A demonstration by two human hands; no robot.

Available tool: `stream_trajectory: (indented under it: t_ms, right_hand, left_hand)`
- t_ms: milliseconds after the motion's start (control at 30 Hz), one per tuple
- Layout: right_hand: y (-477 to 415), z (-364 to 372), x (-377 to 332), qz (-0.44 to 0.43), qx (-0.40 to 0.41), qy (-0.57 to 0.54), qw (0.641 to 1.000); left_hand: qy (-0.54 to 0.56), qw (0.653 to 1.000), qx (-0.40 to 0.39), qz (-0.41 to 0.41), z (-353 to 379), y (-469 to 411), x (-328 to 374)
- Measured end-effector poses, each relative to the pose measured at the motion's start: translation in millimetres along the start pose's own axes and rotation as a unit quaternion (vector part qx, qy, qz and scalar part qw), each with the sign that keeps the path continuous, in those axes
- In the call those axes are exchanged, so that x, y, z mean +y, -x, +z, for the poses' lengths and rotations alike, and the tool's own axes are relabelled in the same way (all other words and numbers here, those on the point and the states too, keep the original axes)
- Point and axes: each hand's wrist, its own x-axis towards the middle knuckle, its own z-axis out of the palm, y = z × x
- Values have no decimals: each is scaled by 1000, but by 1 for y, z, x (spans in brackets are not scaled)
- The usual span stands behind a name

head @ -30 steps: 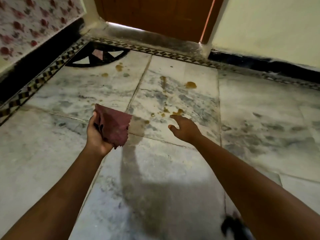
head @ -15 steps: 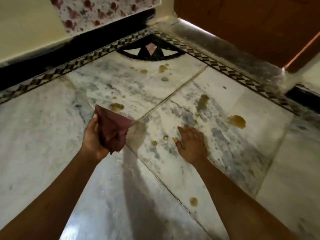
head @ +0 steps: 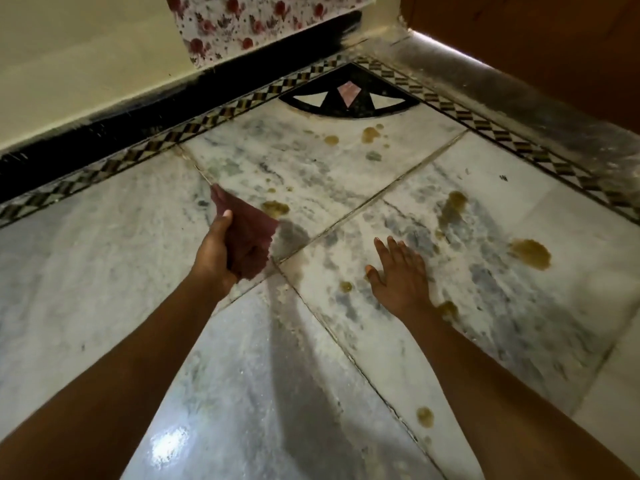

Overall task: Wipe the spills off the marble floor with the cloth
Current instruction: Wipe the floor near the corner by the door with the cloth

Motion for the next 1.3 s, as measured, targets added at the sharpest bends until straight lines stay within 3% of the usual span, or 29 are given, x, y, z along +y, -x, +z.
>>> stream_trajectory:
  t_ms: [67,133,233,300,433,533,667,833,933,1033,1200,1300]
  right_hand:
    - [-6,3,-2,-7,0,1,1000]
    - [-16,3,-2,-8,6,-10,1000]
    - [-44,8,-6,6,11,-19,1000]
    - [-65,9,-11,11,16,-15,1000]
    - [-107,18,-25,5,40,-19,999]
    - [-132,23,-27,21,45,-18,999]
    - [-137,37,-26,37,80,15,996]
    - [-136,34,-25,38,62,27,997]
    - [-136,35,-27,37,63,26,997]
    - [-136,33,-28,41,68,16,997]
    - [-135,37,-27,45,73,24,996]
    - [-136,37,-28,45,69,28,996]
  left_hand:
    - [-69,995,22,64,-1,-15,-1]
    - [-187,967,29,173,-6,-40,-6]
    - [-448,842,65,294,-10,-82,-7]
    - [-576,762,100,278,-3,-102,-10]
    - [-713,689,-3,131,10,-126,-53]
    - [-703,709,-19,62,10,-138,-58]
    - [-717,695,-18,55,11,-146,-52]
    - [-718,695,-3,38,41,-187,-32]
    - [-739,668,-54,64,59,-185,-37]
    - [-764,620,-87,156,43,-132,-57]
    - [-779,580,48,235,-17,-140,-39]
    - [-727,636,98,241,0,-200,-22]
